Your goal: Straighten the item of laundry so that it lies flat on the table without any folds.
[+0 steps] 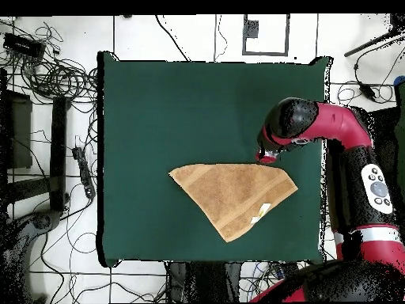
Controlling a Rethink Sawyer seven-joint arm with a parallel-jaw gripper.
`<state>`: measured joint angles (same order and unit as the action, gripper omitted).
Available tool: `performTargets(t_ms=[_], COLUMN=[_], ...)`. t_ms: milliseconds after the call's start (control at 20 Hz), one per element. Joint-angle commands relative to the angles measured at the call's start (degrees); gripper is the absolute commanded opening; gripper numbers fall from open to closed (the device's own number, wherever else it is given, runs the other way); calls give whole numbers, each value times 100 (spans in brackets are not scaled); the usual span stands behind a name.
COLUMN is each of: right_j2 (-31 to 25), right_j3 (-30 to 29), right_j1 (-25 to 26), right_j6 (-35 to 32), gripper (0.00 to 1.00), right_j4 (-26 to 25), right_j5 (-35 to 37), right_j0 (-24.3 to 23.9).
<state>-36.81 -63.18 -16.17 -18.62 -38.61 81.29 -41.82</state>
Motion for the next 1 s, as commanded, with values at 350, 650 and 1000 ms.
performTargets(t_ms=[350,650,1000], right_j2=[45,119,51], right_j3=[-734,-832,-765], right_j1=[110,187,270], right_j6=[1078,1012,1064], gripper=[100,100,100], right_j4=[-343,-353,-255], right_j5=[-304,-267,-74], right_j0=[-38,-128,-250])
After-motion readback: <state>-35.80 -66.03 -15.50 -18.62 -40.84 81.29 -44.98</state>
